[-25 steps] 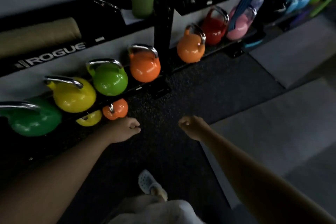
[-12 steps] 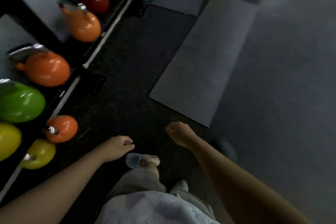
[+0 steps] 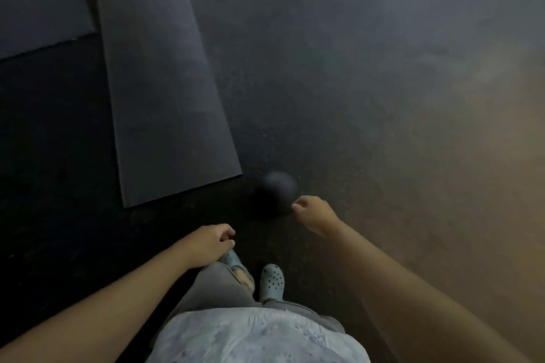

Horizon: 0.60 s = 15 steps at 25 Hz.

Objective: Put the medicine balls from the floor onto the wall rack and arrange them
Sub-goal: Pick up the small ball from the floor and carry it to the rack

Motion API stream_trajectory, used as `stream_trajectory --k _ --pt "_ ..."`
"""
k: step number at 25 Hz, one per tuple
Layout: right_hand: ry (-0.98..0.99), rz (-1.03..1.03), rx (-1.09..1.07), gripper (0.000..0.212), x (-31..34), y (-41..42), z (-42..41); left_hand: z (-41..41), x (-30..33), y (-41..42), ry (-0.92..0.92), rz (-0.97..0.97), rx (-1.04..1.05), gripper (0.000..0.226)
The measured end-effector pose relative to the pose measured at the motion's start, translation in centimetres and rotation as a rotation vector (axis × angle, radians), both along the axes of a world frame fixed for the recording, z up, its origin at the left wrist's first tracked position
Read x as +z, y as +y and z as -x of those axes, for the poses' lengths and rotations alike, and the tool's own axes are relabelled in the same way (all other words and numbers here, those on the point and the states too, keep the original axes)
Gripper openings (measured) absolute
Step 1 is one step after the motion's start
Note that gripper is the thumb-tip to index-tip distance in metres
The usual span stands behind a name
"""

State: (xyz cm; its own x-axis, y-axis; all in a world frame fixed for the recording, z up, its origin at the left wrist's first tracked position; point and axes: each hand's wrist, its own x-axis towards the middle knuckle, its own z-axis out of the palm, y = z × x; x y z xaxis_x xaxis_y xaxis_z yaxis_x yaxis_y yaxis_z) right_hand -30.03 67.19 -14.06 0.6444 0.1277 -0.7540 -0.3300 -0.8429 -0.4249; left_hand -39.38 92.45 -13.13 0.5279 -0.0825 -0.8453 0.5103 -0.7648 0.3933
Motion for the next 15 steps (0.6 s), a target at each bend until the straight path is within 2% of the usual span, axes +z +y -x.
stream_trajectory --k 3,7,15 --pt "-0.002 0.072 -0.095 0.027 0.0 -2.9 -0.4 -3.6 -1.2 -0.7 0.010 0.018 -0.088 0.042" --pt "0.013 0.108 -0.111 0.029 -0.8 -4.7 -2.5 -6.4 -2.3 -1.0 0.027 0.013 0.011 0.036" --pt "0.096 0.055 0.062 0.028 -6.7 -5.6 -11.8 -10.0 -5.4 -2.6 0.124 -0.093 0.172 0.035"
